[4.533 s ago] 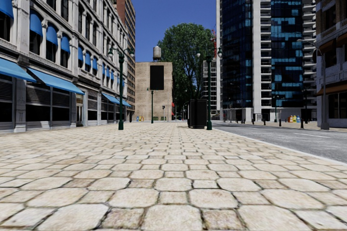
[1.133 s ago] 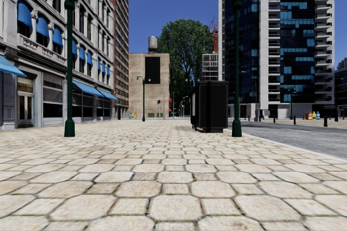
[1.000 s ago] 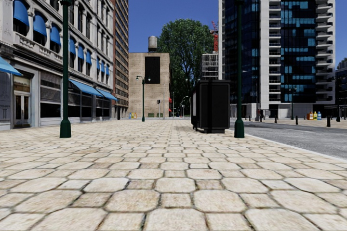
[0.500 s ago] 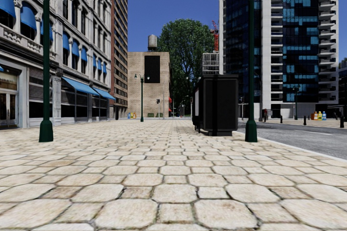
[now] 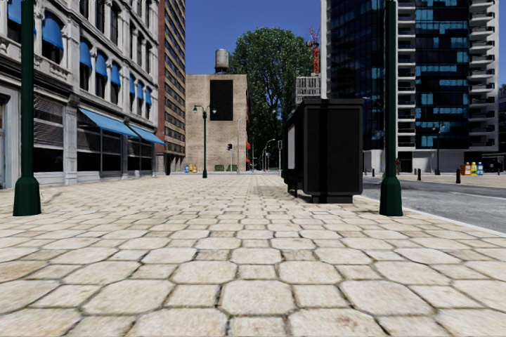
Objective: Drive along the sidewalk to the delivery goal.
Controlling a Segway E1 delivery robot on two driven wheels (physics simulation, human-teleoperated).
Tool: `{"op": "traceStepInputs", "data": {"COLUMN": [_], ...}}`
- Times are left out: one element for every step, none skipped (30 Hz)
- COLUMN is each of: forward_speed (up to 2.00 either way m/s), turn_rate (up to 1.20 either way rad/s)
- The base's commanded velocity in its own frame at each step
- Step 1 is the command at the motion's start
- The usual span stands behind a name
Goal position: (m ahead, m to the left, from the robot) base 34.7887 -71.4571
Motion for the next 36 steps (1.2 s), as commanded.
{"op": "traceStepInputs", "data": {"forward_speed": [2.00, 2.00, 2.00, 2.00, 2.00, 2.00, 2.00, 2.00, 2.00, 2.00, 2.00, 2.00, 2.00, 2.00, 2.00, 2.00, 2.00, 2.00, 2.00, 2.00, 2.00, 2.00, 2.00, 2.00, 2.00, 2.00, 2.00, 2.00, 2.00, 2.00, 2.00, 2.00, 2.00, 2.00, 2.00, 2.00], "turn_rate": [0.00, 0.00, 0.00, 0.00, 0.00, 0.00, 0.00, 0.00, 0.00, 0.00, 0.00, 0.00, 0.00, 0.00, 0.00, 0.00, 0.00, 0.00, 0.00, 0.00, 0.00, 0.00, 0.00, 0.00, 0.00, 0.00, 0.00, 0.00, 0.00, 0.00, 0.00, 0.00, 0.00, 0.00, 0.00, 0.00]}}
